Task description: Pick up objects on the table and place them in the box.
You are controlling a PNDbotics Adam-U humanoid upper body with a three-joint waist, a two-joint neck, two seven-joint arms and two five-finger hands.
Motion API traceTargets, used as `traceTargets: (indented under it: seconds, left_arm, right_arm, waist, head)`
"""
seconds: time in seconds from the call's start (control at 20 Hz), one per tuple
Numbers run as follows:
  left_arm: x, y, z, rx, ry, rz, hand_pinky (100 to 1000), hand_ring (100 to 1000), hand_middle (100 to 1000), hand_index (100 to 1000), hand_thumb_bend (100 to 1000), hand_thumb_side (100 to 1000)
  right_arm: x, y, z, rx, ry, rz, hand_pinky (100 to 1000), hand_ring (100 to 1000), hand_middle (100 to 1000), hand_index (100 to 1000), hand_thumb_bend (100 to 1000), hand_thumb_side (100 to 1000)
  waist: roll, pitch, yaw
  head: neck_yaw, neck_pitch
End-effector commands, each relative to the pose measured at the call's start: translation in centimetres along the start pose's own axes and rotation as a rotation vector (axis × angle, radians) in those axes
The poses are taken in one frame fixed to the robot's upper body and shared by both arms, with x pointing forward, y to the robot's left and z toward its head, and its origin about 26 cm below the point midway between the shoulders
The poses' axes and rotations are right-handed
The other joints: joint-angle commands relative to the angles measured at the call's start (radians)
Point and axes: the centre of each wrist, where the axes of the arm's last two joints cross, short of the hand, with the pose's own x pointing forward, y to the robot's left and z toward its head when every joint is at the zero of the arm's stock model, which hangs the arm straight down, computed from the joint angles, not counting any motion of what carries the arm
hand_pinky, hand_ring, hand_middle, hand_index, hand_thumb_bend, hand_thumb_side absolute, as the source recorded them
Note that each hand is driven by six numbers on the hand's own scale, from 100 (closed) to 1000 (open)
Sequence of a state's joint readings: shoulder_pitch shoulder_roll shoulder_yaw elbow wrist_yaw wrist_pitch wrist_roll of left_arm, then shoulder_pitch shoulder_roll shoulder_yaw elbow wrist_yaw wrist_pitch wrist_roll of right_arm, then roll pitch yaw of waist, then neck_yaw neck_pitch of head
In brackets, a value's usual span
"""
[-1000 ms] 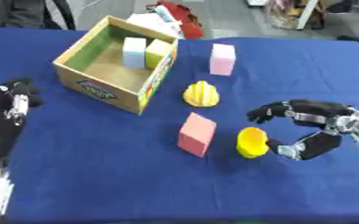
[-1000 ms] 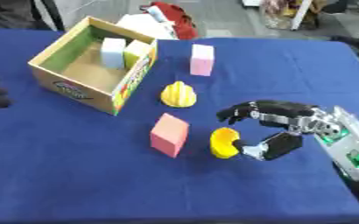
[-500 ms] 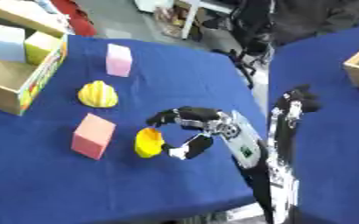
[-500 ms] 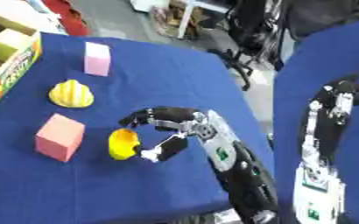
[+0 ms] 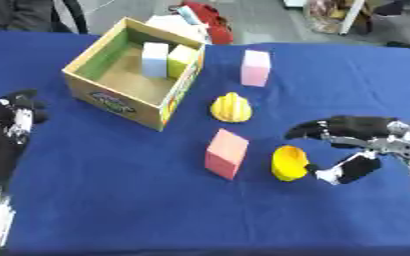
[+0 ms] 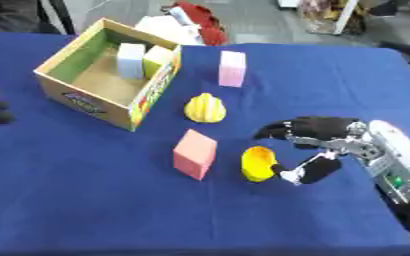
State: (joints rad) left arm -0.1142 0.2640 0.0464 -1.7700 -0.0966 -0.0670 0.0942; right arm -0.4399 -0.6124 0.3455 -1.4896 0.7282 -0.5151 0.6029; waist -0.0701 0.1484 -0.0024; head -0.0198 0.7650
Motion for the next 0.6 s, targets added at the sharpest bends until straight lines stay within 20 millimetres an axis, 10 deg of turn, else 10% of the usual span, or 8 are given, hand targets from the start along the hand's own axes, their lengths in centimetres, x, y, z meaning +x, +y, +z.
traceTargets:
  seconds: [0.05, 0.6]
  left_arm:
    - [0.46, 0.41, -0.26, -0.006, -0.019, -0.016, 677, 577, 581, 773, 100, 715]
    - [0.46, 0.40, -0.26, -0.006, -0.018, -0.017, 677, 577, 581, 772, 100, 715]
  right_arm:
    - [-0.24, -0.64, 0.29, 0.013, 0.009, 0.059, 857, 905, 929, 1000, 100, 539]
    - [-0.31, -0.20, -0.18, 0.012, 0.000, 0.079, 852, 896, 907, 1000, 100, 497]
  waist:
    - [-0.012, -0.025, 0.001]
    - [-0.013, -0.025, 0.002]
  head:
    - [-0.003, 0.005]
    - [-0.011, 0.005]
